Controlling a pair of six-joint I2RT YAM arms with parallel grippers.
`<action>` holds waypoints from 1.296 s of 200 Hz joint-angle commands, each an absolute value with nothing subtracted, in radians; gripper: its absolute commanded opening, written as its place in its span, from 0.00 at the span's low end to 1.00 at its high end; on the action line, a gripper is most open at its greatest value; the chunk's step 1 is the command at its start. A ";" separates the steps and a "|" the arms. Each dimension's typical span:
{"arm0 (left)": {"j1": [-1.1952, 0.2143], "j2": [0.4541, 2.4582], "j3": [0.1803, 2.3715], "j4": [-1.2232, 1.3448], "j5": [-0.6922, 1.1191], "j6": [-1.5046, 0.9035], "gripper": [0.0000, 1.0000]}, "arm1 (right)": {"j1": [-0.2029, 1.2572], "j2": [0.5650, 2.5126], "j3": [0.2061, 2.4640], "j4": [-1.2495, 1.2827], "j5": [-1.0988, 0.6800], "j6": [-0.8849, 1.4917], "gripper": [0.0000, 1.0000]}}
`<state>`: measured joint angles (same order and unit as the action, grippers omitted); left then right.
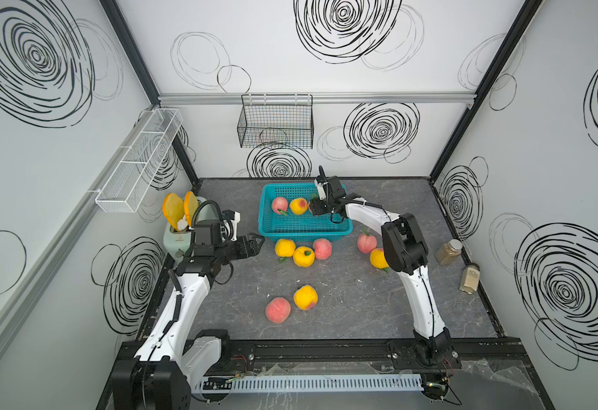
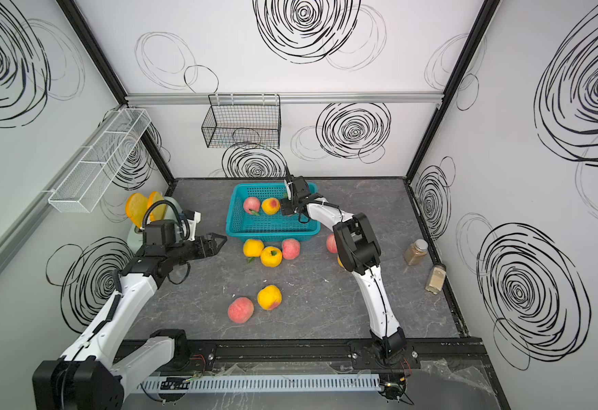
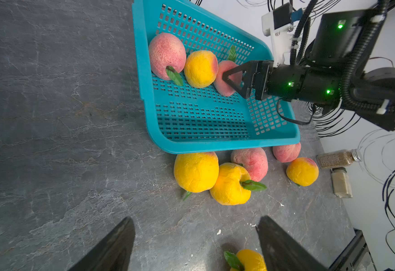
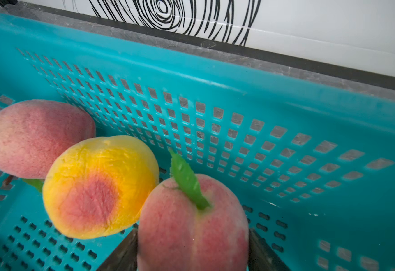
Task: Put the peaches into the basket
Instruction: Place the peach in the basket.
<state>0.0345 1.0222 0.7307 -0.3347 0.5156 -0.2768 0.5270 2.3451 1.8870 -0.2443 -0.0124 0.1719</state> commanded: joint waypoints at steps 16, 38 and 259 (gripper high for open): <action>0.030 1.022 0.724 -0.306 0.519 -0.275 0.86 | 0.533 2.360 1.918 -0.271 -0.022 0.172 0.77; 0.030 1.022 0.723 -0.305 0.520 -0.275 0.86 | 0.533 2.352 1.916 -0.270 -0.025 0.172 0.85; 0.029 1.024 0.723 -0.305 0.521 -0.275 0.86 | 0.532 2.292 1.901 -0.240 -0.028 0.170 0.86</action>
<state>0.0334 1.0222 0.7307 -0.3347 0.5152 -0.2768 0.5282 2.3444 1.8870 -0.2466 -0.0257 0.1753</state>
